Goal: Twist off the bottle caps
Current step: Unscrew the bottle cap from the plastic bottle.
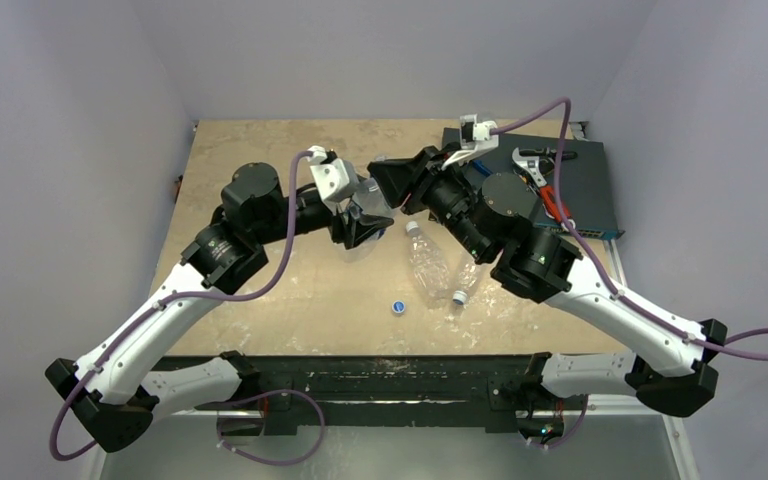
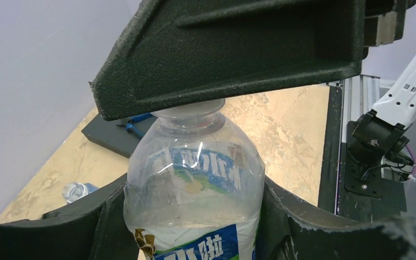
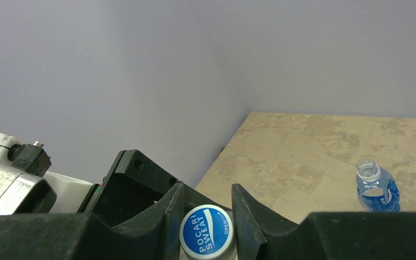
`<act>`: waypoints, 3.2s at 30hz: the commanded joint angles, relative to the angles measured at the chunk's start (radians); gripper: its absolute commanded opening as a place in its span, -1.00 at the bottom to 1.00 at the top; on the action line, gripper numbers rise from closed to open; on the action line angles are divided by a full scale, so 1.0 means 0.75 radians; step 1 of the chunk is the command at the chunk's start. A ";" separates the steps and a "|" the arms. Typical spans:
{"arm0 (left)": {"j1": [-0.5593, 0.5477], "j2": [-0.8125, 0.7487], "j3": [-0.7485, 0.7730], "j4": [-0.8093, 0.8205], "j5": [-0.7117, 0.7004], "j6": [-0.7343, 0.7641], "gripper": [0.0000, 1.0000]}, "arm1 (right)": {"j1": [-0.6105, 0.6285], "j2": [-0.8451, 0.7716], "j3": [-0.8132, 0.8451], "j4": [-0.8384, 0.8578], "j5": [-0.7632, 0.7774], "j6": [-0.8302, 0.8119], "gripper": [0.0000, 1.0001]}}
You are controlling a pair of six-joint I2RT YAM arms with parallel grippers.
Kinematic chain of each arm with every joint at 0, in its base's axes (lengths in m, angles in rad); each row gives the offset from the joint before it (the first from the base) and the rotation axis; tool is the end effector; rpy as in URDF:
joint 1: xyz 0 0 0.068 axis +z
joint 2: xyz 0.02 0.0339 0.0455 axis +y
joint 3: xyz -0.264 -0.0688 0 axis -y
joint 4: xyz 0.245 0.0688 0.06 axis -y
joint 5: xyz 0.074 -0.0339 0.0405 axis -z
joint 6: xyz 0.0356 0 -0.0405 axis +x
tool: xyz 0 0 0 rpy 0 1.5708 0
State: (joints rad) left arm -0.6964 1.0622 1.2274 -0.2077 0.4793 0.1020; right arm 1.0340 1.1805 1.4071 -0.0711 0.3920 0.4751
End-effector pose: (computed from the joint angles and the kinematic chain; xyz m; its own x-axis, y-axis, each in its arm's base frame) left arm 0.1649 -0.1593 0.4391 0.0615 0.0663 -0.9959 0.9212 0.3804 0.0822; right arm 0.1398 0.2082 0.4877 -0.2046 0.4829 -0.8515 -0.5708 0.6478 0.5045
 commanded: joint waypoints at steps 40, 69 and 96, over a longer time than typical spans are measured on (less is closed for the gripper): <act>-0.002 0.050 0.389 0.063 0.718 -0.486 -0.88 | -0.205 -0.017 0.302 -0.030 -1.390 -0.329 -0.46; -0.002 0.001 0.255 -0.077 -0.200 0.049 -0.88 | -0.079 0.195 0.567 -0.259 -0.234 -0.301 0.30; -0.001 0.007 0.286 -0.058 -0.191 -0.010 -0.91 | -0.078 0.126 0.331 -0.138 -0.220 -0.227 -0.22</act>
State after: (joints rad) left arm -0.7010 1.0847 1.4113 -0.3374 0.3378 0.1146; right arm 0.9760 1.2995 1.6768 -0.1818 0.1944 0.2955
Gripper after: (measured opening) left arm 0.596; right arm 0.390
